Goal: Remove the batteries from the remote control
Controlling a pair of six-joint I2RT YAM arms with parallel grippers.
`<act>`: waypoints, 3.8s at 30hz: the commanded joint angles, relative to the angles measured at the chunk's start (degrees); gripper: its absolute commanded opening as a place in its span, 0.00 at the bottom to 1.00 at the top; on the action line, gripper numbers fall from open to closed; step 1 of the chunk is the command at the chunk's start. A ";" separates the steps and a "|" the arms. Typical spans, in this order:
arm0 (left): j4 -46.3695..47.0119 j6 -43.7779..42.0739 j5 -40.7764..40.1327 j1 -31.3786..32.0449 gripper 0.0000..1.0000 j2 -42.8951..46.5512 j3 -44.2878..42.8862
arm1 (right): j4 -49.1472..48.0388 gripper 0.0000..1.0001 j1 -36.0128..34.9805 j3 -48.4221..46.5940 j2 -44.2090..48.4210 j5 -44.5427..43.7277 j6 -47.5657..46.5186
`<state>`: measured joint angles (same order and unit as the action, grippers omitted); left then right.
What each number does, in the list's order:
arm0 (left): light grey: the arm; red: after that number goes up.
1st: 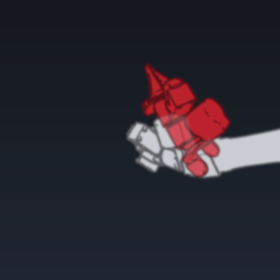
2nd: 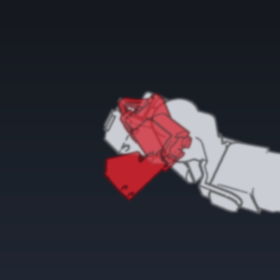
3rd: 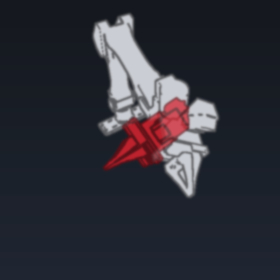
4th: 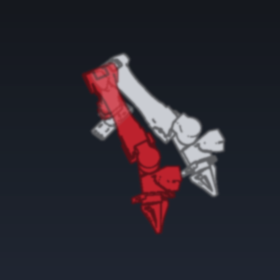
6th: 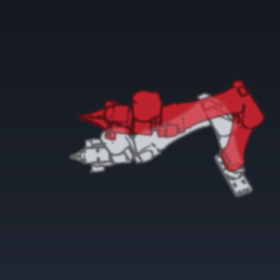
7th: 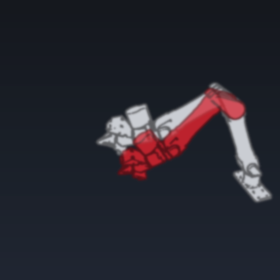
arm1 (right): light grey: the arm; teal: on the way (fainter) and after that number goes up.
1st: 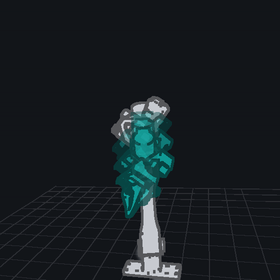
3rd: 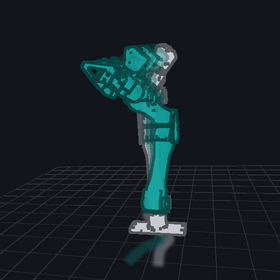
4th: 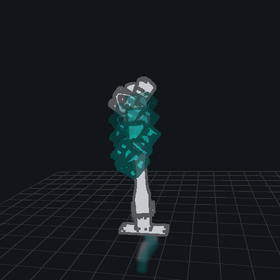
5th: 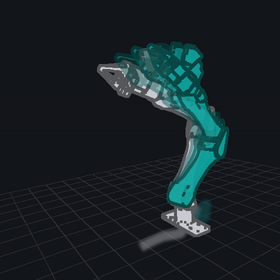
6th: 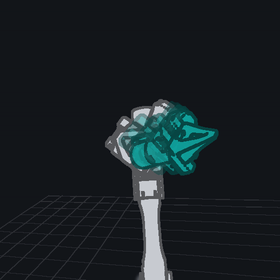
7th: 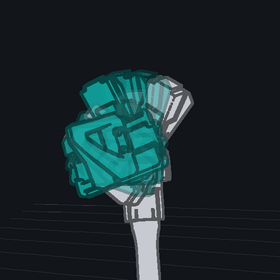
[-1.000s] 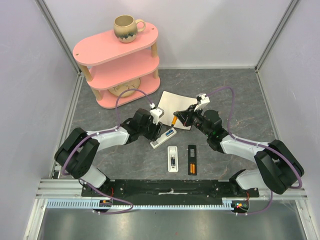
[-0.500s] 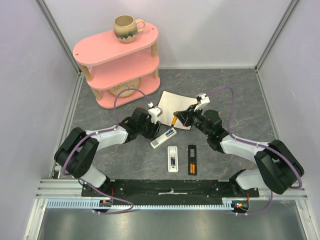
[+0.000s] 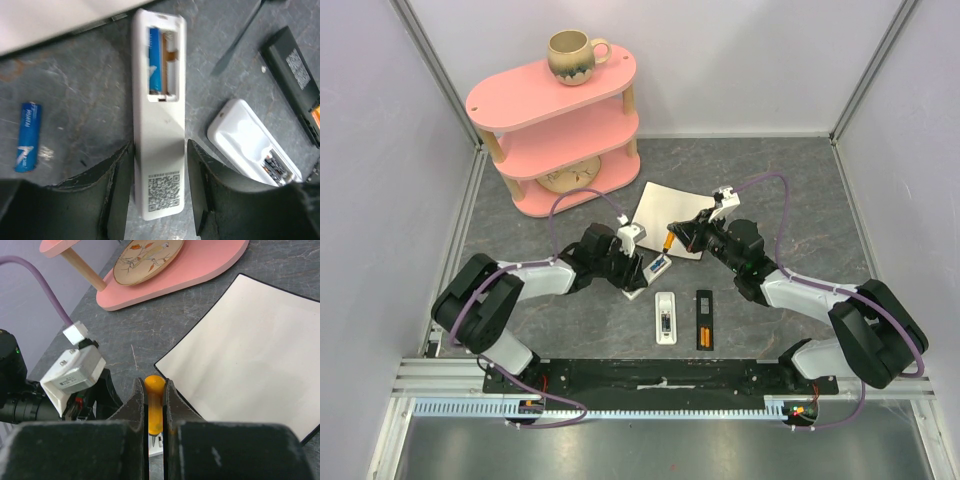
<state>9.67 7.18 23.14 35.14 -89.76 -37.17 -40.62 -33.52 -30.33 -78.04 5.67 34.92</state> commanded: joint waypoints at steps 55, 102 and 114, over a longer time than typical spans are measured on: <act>-5.10 4.95 -32.45 21.64 0.34 1.69 2.28 | -1.48 0.00 0.74 2.73 1.14 -2.59 -3.89; -9.14 -13.51 -10.22 11.53 0.02 -7.36 -8.27 | -11.58 0.00 4.51 3.17 -4.66 -0.75 -3.80; -9.06 -13.33 -10.39 11.45 0.02 -7.45 -8.27 | -10.45 0.00 4.51 2.82 -5.37 -2.68 -4.15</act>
<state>-1.17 -5.23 10.41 46.19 -93.69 -45.06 -49.06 -29.12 -25.54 -83.07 5.04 31.46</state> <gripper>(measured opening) 0.449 0.075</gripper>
